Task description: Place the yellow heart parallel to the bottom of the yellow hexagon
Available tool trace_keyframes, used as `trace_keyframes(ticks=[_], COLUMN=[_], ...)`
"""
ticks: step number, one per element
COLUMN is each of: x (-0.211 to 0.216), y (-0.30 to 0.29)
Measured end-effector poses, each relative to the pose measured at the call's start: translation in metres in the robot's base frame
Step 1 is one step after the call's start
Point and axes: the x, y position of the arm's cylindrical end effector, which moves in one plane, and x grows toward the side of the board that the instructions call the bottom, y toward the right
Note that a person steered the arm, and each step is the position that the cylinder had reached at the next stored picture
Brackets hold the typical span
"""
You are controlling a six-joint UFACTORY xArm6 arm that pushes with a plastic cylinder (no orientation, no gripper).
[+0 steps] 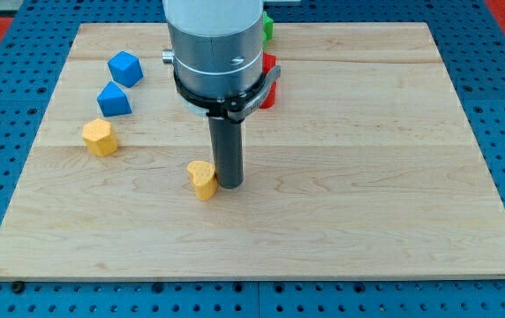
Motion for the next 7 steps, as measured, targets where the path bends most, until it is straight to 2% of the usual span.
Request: trace_keyframes(ticks=[3, 5, 7], x=[0.017, 0.049, 0.032], y=[-0.068, -0.084, -0.12])
